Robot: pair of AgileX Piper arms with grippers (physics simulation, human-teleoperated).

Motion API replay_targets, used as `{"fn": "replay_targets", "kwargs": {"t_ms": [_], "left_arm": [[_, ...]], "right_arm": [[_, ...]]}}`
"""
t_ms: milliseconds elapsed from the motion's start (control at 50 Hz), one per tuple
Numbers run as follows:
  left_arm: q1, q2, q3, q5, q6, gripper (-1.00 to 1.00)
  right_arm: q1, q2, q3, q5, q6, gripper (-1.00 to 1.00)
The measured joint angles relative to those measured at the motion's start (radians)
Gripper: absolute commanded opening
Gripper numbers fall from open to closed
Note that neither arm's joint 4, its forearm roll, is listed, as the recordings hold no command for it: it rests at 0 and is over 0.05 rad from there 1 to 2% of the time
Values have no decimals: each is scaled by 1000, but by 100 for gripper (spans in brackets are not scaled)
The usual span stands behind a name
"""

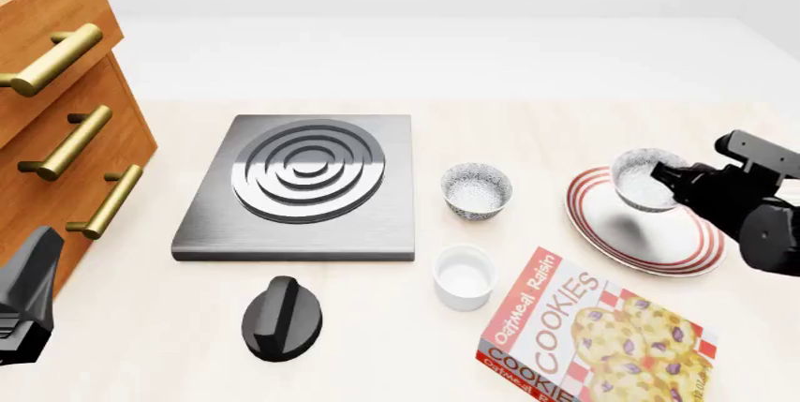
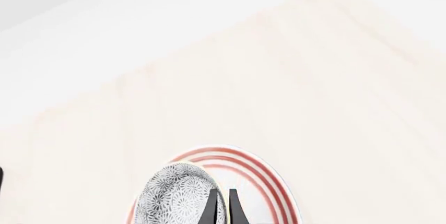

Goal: Pick the akita bowl next to the plate and place it on the plate.

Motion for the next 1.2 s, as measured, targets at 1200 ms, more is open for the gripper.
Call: {"fn": "replay_targets", "kwargs": {"t_ms": [1200], "left_arm": [[0,0,0,0,0,100]], "right_arm": [[5,70,1,-45,-41,-100]]}}
